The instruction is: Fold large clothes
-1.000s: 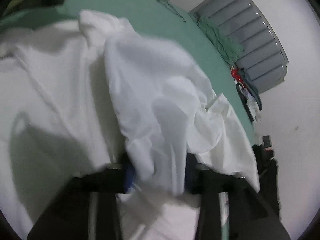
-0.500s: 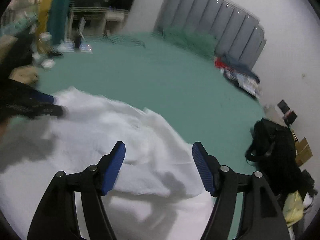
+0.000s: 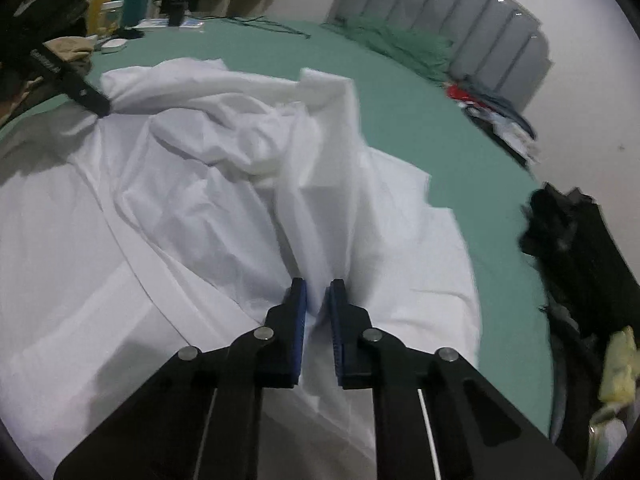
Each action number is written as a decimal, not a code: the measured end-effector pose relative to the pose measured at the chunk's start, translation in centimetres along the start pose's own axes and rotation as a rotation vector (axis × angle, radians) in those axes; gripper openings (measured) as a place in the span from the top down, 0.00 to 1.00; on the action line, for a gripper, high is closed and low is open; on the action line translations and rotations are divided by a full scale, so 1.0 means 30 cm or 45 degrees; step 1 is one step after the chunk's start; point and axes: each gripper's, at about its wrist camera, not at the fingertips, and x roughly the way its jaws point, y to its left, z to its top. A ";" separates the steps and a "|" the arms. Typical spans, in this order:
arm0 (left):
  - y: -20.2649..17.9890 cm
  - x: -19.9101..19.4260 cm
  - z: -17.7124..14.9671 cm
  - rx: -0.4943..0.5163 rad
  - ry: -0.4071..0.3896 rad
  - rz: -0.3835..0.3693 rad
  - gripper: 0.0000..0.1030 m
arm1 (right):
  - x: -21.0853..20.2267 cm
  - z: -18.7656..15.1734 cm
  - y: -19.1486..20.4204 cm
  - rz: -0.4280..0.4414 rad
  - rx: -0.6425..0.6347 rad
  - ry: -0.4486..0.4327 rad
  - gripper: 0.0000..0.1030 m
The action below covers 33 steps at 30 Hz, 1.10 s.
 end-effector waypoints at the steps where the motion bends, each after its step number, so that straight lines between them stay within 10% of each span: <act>1: 0.000 -0.006 -0.011 0.008 -0.007 0.040 0.40 | -0.010 0.004 -0.005 -0.026 -0.001 -0.004 0.90; 6: 0.023 -0.026 -0.026 0.022 -0.034 0.083 0.40 | -0.106 0.082 -0.080 -0.052 0.082 -0.116 0.71; 7: 0.032 -0.025 -0.025 0.008 -0.030 0.077 0.40 | -0.118 0.119 -0.092 -0.036 0.101 -0.148 0.39; 9: 0.041 -0.027 -0.018 -0.012 -0.025 0.061 0.40 | -0.110 0.191 -0.112 0.008 0.145 -0.210 0.13; 15: 0.073 -0.048 0.004 -0.052 -0.053 0.039 0.40 | 0.139 0.414 -0.136 0.190 0.246 -0.085 0.14; 16: 0.067 -0.055 0.011 -0.053 -0.068 0.035 0.40 | 0.190 0.428 -0.131 0.232 0.246 -0.049 0.27; 17: 0.068 -0.065 0.017 -0.053 -0.085 0.030 0.40 | 0.225 0.437 -0.120 0.251 0.228 -0.022 0.75; 19: 0.059 -0.082 0.034 -0.052 -0.113 0.016 0.40 | 0.264 0.437 -0.086 0.217 0.179 0.044 0.94; 28: 0.022 -0.091 0.043 -0.014 -0.131 -0.037 0.40 | 0.018 0.348 0.145 0.160 -0.238 -0.220 0.96; 33: -0.021 -0.085 0.026 0.054 -0.128 -0.058 0.40 | 0.048 0.277 0.255 0.147 -0.427 -0.091 0.81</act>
